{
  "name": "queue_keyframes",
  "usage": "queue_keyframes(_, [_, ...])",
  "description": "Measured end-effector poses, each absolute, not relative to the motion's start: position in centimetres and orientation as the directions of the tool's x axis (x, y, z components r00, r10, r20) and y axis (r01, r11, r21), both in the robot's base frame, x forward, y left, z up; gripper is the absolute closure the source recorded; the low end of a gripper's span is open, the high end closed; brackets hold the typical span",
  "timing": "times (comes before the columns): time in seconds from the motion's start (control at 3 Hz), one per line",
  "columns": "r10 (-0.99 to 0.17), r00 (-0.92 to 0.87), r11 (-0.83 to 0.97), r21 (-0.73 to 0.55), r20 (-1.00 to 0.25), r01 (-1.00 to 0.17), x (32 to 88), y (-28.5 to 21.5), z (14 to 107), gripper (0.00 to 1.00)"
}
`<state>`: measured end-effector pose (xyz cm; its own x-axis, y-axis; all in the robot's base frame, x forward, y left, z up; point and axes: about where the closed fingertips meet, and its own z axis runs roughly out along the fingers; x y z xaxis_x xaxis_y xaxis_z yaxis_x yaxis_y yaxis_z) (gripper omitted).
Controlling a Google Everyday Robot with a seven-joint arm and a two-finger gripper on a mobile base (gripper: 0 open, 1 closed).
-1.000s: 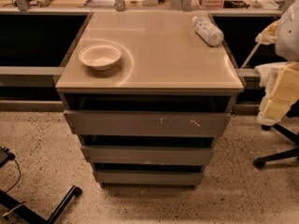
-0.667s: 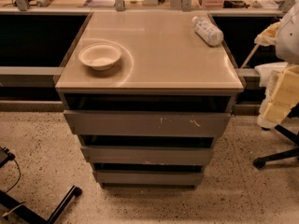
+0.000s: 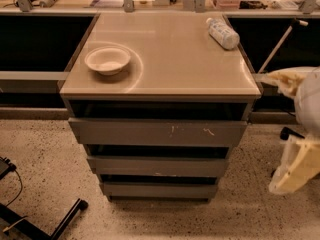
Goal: Open bottom drawer
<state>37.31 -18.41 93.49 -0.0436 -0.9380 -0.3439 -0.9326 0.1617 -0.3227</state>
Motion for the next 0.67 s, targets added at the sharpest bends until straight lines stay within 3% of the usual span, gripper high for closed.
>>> queue_keyframes(0.33, [-0.893,0.009,0.135,-0.287,-0.45,-0.948,36.8,-14.4,86.2,0.0])
queue_keyframes(0.67, [-0.858,-0.022,0.105,-0.133,-0.513,-0.985,37.1,-10.5,73.4,0.0])
